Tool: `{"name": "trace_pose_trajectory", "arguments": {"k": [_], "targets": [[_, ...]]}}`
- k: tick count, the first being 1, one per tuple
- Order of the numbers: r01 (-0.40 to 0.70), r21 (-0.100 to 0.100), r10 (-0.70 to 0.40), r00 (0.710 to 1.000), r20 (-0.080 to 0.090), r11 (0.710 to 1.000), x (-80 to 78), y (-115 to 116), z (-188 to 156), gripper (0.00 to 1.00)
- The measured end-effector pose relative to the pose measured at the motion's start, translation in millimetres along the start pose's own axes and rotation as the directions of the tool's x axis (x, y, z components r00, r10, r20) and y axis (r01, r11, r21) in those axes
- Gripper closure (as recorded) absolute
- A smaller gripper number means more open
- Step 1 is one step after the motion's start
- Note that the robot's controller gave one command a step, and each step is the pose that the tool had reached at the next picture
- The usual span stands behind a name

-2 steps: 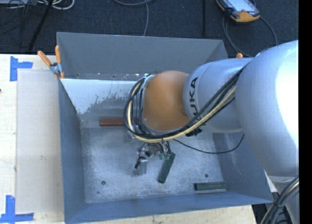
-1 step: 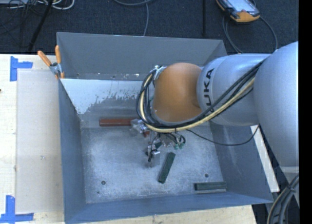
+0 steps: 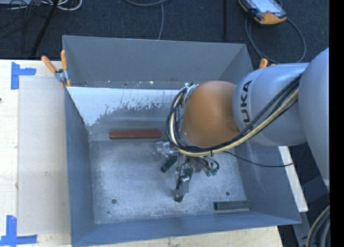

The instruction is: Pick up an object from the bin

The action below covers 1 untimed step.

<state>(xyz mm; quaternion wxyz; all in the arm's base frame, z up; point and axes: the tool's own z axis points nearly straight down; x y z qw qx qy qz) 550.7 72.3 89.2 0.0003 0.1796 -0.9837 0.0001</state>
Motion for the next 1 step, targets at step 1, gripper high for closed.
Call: {"name": "trace_pose_trajectory", "arguments": {"k": [1], "targets": [[0.161,-0.002,-0.161,0.987,-0.002,0.987,12.0,-25.3,2.5,0.00]]}}
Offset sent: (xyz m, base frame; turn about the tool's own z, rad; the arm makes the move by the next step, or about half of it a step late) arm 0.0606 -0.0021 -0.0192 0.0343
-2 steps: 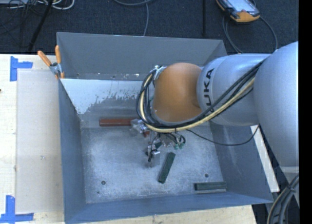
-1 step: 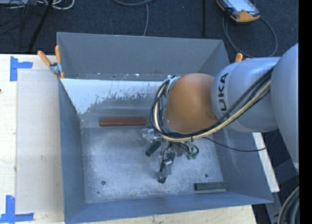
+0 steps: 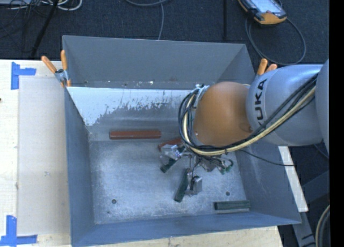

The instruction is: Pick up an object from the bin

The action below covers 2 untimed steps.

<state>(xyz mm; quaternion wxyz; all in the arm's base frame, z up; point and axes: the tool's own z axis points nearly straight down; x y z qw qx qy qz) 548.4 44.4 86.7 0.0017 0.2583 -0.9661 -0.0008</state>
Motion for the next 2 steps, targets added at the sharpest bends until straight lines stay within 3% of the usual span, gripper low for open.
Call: {"name": "trace_pose_trajectory", "arguments": {"k": [1,2], "targets": [[-0.198,0.002,0.198,0.980,0.016,0.980,-71.5,-9.9,11.9,1.00],[-0.199,0.001,0.199,0.980,0.016,0.980,-71.4,-10.0,11.9,1.00]]}}
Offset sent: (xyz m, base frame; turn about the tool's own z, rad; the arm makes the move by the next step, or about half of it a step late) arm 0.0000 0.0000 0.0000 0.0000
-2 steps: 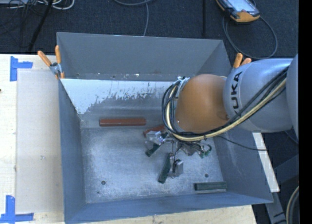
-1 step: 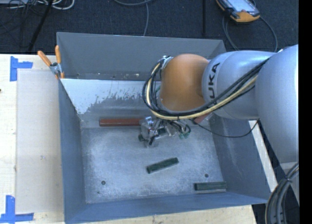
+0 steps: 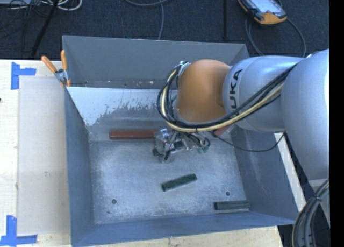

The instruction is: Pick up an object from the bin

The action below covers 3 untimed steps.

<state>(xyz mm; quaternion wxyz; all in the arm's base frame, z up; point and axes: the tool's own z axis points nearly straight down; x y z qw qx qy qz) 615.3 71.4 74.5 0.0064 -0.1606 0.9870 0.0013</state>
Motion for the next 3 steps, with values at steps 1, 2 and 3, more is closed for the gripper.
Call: {"name": "trace_pose_trajectory", "arguments": {"k": [1,2,3], "targets": [[0.045,-0.002,-0.045,0.999,-0.018,0.999,11.3,3.4,-45.1,1.00],[0.010,0.000,-0.010,1.000,-0.010,1.000,14.5,-5.2,-141.4,0.00],[0.009,0.000,-0.009,1.000,-0.011,1.000,14.9,-5.6,-140.9,0.00]]}}
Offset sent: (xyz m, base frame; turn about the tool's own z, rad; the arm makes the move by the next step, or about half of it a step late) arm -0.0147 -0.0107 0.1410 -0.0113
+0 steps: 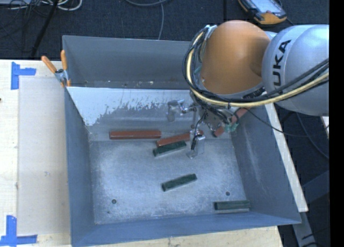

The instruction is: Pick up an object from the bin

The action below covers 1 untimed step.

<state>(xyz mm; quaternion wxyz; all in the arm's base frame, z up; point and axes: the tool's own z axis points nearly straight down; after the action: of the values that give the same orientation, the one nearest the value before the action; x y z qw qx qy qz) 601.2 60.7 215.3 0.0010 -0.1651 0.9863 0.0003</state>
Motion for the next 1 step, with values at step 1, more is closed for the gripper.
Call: {"name": "trace_pose_trajectory", "arguments": {"k": [1], "targets": [[0.026,0.001,-0.026,1.000,0.004,1.000,17.7,7.8,49.9,0.00]]}}
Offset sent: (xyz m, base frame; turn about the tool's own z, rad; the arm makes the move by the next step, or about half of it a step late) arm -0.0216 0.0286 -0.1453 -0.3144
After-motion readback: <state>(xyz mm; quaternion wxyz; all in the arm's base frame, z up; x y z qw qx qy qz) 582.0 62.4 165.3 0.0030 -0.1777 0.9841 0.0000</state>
